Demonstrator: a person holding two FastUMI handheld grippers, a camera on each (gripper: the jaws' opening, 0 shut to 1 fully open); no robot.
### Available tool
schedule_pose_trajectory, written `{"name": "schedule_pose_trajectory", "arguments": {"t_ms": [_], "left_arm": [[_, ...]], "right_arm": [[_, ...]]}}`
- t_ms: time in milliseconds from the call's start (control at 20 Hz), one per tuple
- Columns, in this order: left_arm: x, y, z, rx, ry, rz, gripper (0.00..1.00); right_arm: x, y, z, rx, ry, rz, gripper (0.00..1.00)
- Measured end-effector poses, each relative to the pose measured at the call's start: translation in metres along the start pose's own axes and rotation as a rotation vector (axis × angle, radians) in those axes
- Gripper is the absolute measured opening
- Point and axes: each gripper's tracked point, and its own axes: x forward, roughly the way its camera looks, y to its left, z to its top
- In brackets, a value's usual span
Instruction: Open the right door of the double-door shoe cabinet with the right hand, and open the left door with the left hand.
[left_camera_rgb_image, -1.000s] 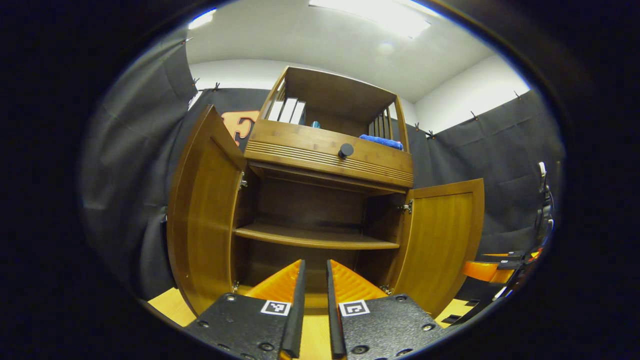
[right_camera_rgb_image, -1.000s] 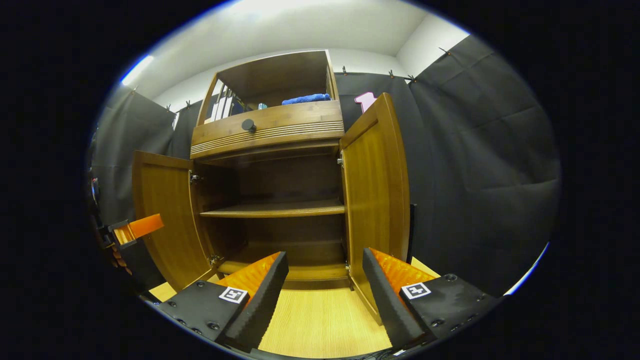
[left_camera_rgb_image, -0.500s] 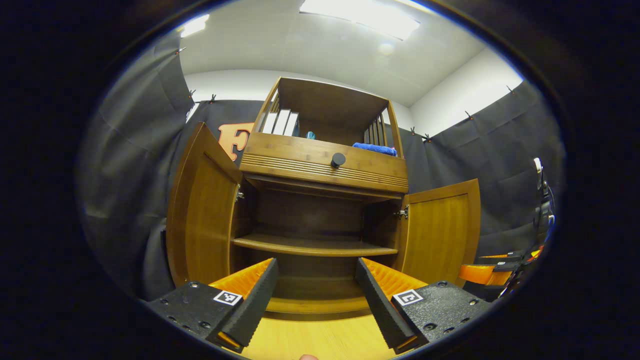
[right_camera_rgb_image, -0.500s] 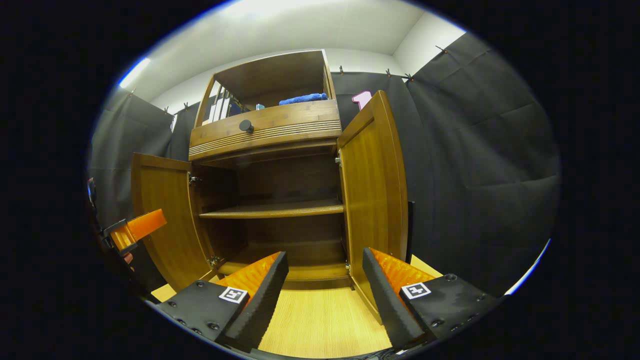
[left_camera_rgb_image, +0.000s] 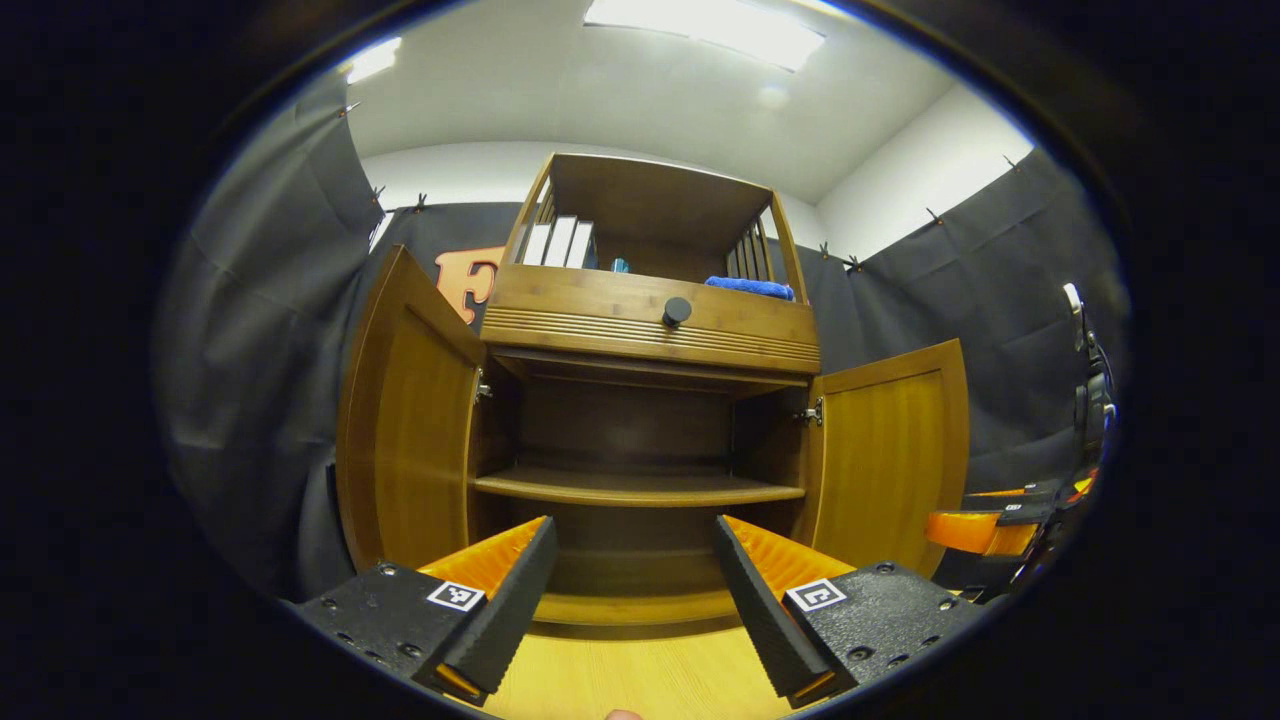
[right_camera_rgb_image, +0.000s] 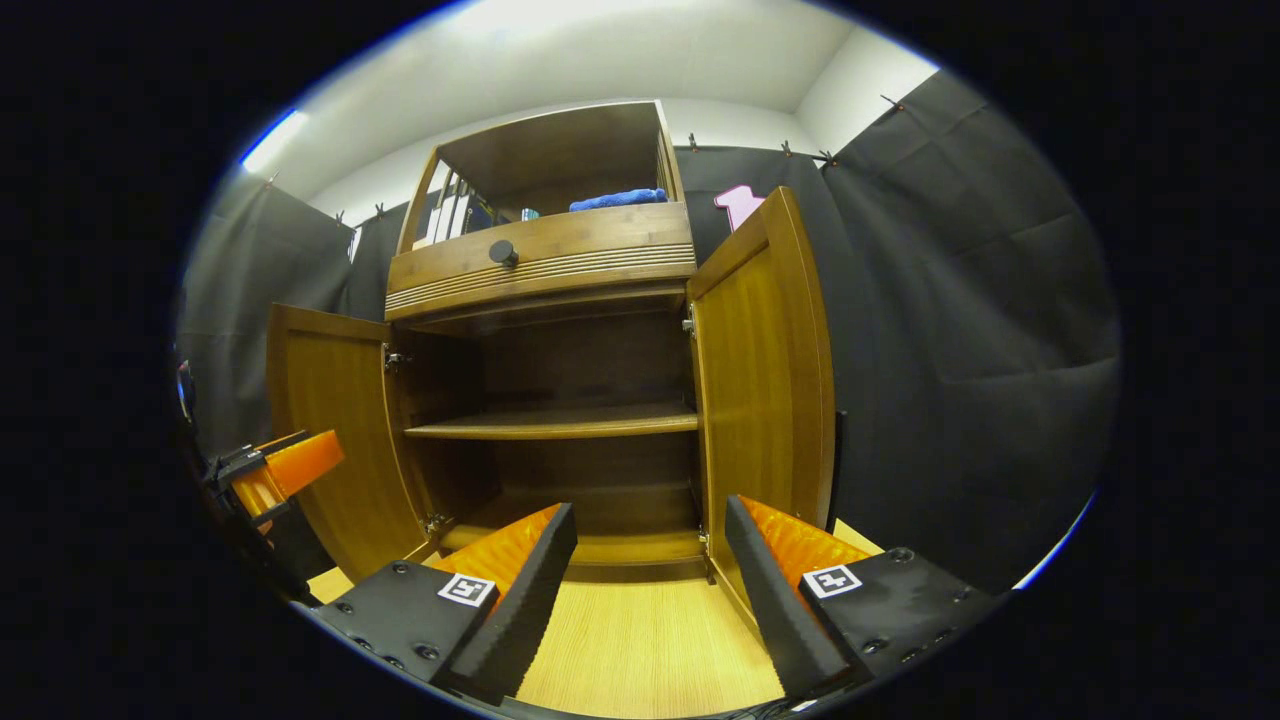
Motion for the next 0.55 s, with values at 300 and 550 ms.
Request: {"name": "schedule_pose_trajectory", "arguments": {"t_ms": [300, 550], "left_arm": [[0.0, 0.0051, 0.001, -0.008, 0.0, 0.01, 0.92], [0.0007, 0.008, -0.0015, -0.004, 0.001, 0.011, 0.95]], "right_arm": [[0.0018, 0.0077, -0.0036, -0.009, 0.01, 0.011, 0.9], [0.0047, 0.0096, 0.0012, -0.013, 0.0, 0.01, 0.89]]}}
